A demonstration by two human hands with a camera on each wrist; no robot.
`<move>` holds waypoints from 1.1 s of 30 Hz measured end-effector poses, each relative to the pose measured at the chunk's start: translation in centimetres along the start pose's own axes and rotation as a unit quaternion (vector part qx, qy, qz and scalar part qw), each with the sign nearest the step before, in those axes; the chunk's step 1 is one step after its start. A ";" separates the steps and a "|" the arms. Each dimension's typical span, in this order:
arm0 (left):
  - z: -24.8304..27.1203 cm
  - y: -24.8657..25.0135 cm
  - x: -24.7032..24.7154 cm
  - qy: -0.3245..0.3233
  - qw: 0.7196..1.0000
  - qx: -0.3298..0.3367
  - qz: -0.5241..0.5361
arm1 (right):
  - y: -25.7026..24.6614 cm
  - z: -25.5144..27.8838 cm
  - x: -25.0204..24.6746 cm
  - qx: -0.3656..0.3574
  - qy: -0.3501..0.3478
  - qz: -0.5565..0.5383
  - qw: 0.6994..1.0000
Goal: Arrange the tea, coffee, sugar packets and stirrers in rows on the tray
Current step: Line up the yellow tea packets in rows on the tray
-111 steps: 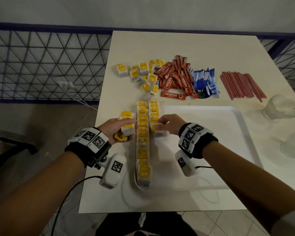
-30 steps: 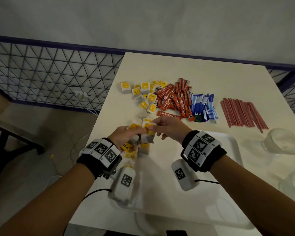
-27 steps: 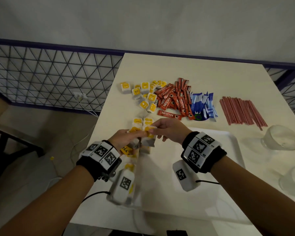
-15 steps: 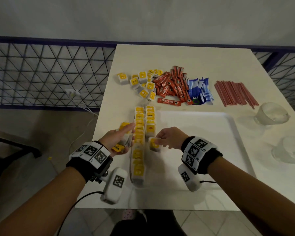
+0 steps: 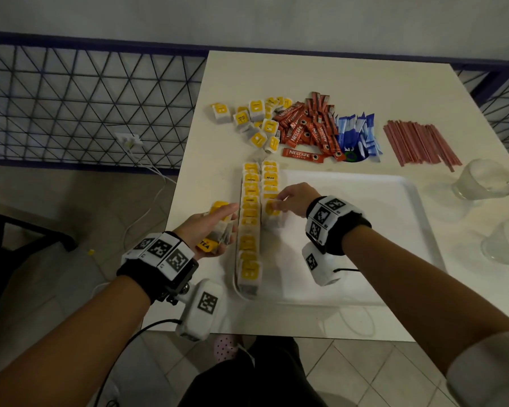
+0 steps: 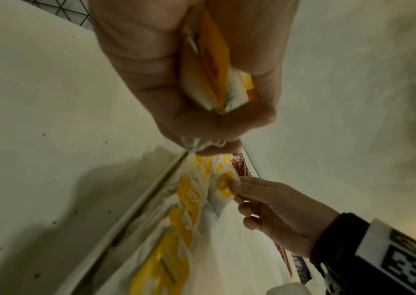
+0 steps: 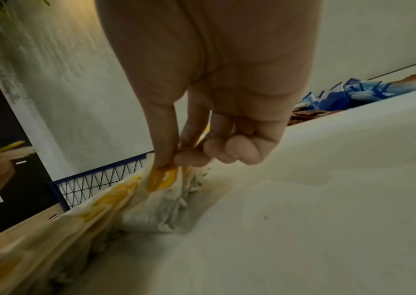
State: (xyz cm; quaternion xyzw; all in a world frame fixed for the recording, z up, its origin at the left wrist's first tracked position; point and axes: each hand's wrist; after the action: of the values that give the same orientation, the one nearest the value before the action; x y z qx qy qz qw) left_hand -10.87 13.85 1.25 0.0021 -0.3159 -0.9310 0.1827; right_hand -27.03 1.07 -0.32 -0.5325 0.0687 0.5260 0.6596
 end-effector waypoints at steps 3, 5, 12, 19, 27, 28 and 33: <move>-0.2 0.0 0.0 0.002 1.000 -0.001 -0.001 | 0.0 -0.5 -0.1 0.013 0.004 0.010 1.000; -0.4 0.1 0.0 0.002 1.000 -0.004 0.000 | 0.0 -0.7 0.0 0.016 0.002 0.013 1.000; -1.2 0.7 0.5 -0.003 1.000 -0.029 0.011 | 0.1 -0.8 0.2 -0.001 0.002 0.026 1.000; -2.1 1.3 1.0 -0.014 0.999 -0.030 -0.005 | -1.1 0.8 -0.4 -0.051 0.043 -0.062 0.996; -2.6 2.3 3.0 -0.035 0.996 -0.036 -0.077 | -3.6 2.1 -0.5 -0.114 -0.046 -0.084 0.989; -2.5 2.4 3.3 -0.034 0.996 -0.031 -0.077 | -3.6 2.0 -0.6 -0.113 -0.044 -0.087 0.989; -3.0 2.6 3.8 -0.009 0.998 -0.028 -0.063 | -2.9 1.9 -1.5 -0.131 -0.027 -0.147 0.980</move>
State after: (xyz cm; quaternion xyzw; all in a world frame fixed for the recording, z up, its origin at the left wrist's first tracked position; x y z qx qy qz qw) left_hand -13.22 8.92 0.79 0.0083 -0.2908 -0.9491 0.1207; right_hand -26.32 1.99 3.28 -0.6043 -0.0983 0.4417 0.6558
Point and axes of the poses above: each hand's wrist, its own z-axis away from the middle knuckle, its own x-axis out of the palm, y = z × x, and after that the axes turned 6 degrees about -x, right-handed
